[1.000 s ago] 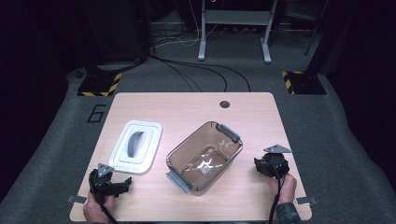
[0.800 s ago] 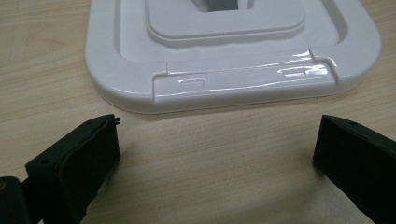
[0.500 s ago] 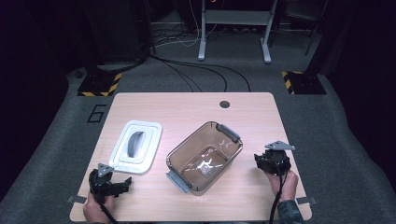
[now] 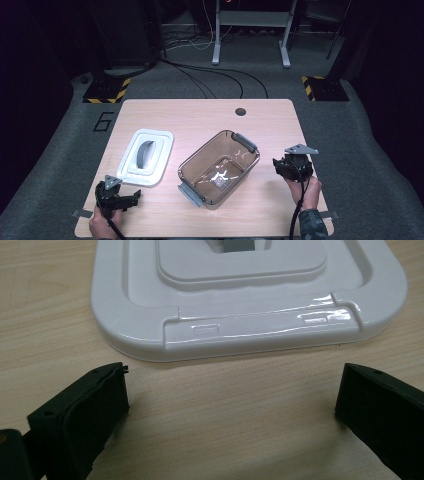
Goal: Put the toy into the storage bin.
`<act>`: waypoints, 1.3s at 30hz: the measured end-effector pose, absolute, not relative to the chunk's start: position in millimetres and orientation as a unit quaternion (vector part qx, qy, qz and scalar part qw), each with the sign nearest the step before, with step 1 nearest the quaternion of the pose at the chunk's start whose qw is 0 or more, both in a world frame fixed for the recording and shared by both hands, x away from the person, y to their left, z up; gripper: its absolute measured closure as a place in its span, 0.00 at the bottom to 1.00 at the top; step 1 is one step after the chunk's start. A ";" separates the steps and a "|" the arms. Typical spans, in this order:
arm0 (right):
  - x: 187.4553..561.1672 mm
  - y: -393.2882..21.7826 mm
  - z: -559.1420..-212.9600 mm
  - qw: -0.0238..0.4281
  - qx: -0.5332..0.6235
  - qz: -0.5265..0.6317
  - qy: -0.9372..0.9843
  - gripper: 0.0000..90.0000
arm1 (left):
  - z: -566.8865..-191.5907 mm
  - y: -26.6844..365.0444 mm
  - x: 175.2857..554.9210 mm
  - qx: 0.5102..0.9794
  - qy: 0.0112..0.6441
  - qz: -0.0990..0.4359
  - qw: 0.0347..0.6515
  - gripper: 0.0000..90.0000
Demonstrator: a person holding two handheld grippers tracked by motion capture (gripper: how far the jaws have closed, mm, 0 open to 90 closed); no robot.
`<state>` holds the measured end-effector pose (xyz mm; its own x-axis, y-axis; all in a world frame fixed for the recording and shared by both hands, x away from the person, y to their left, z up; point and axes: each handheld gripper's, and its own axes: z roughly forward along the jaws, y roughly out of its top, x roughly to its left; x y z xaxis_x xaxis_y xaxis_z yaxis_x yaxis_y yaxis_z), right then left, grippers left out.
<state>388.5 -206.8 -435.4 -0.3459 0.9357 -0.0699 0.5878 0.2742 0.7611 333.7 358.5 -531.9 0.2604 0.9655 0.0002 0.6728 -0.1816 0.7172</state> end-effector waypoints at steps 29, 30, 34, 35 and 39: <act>404.3 -199.5 -392.3 0.291 0.479 0.336 0.757 0.55 | -531.8 358.5 333.6 0.731 0.560 0.236 0.309 0.00; 404.8 -198.3 -390.7 0.292 0.478 0.337 0.757 0.55 | -531.7 358.5 333.6 0.731 0.560 0.236 0.308 0.00; 407.0 -195.5 -386.1 0.293 0.474 0.338 0.758 0.55 | -531.7 358.5 333.7 0.731 0.560 0.236 0.308 0.00; 407.7 -194.7 -384.6 0.294 0.472 0.338 0.759 0.55 | -531.7 358.5 333.6 0.732 0.560 0.236 0.308 0.00; 409.4 -191.5 -379.9 0.297 0.468 0.340 0.760 0.55 | -531.7 358.5 333.6 0.732 0.560 0.236 0.308 0.00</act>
<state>409.4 -191.5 -379.9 -0.3867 0.9126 -0.1324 0.5087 0.3308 0.7949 333.6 358.5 -531.7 0.2602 0.9655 0.0005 0.6742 -0.1820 0.7158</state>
